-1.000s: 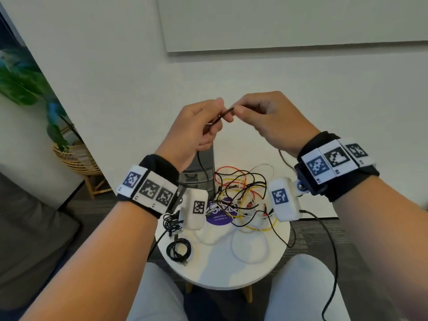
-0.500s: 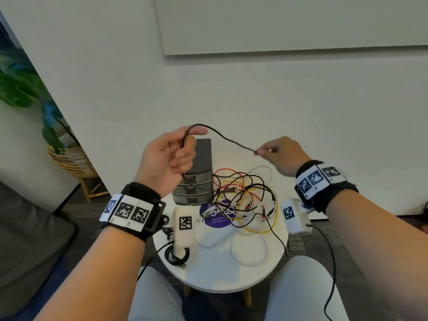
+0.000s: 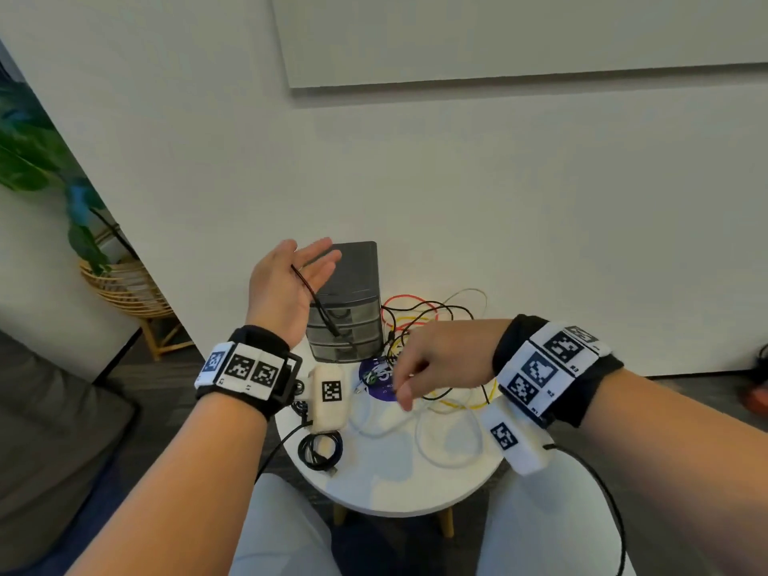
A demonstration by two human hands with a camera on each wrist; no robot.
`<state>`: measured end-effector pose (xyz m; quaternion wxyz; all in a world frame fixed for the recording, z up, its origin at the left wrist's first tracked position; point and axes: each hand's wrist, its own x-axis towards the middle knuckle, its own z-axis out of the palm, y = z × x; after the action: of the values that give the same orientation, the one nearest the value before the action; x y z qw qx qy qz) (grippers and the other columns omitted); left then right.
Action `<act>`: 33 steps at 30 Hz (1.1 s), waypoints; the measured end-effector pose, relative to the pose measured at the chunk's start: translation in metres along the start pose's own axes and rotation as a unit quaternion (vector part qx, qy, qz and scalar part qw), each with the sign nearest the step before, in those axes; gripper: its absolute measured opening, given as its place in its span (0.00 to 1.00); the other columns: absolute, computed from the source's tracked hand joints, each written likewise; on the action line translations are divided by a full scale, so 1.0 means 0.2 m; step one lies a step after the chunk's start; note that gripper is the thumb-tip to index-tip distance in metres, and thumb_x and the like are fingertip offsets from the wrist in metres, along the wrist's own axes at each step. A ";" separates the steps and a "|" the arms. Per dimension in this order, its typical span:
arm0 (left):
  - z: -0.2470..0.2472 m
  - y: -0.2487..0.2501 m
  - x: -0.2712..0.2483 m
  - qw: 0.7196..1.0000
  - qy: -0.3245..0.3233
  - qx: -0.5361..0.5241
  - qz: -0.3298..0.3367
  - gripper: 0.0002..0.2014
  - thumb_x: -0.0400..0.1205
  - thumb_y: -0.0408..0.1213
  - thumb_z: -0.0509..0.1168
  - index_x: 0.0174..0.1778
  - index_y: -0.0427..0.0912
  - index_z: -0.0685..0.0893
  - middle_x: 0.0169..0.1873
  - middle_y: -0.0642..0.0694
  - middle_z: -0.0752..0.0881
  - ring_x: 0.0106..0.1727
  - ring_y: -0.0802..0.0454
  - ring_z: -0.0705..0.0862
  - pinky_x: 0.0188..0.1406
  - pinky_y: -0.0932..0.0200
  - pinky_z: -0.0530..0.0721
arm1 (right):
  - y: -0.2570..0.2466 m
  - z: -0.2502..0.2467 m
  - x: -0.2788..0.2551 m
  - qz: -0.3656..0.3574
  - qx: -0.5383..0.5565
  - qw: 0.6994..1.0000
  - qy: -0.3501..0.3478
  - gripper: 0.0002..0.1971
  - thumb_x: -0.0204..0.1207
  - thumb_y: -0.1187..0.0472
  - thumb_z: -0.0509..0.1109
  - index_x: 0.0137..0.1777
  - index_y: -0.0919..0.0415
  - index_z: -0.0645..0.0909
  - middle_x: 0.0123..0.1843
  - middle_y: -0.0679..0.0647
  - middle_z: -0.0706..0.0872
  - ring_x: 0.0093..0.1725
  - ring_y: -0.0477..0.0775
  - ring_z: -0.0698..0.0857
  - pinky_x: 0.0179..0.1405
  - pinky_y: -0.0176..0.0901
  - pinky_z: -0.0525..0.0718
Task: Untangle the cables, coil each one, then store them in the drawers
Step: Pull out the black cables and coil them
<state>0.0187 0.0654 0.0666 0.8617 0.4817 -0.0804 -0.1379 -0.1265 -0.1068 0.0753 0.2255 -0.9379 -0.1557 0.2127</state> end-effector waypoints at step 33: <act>0.11 0.03 -0.31 0.936 -0.295 0.185 -0.042 0.22 0.87 0.47 0.54 0.59 0.39 0.90 0.18 0.52 0.63 0.21 0.56 0.55 0.22 0.59 0.49 | -0.06 -0.38 -0.12 -0.088 0.046 0.952 0.291 0.14 0.86 0.55 0.69 0.39 0.58 0.86 0.26 0.43 0.77 0.28 0.43 0.72 0.32 0.38 0.70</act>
<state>-0.0458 0.0704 0.0818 0.6882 0.5734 -0.3348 -0.2922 -0.1131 -0.1331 0.1502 0.3218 -0.9303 -0.1551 -0.0834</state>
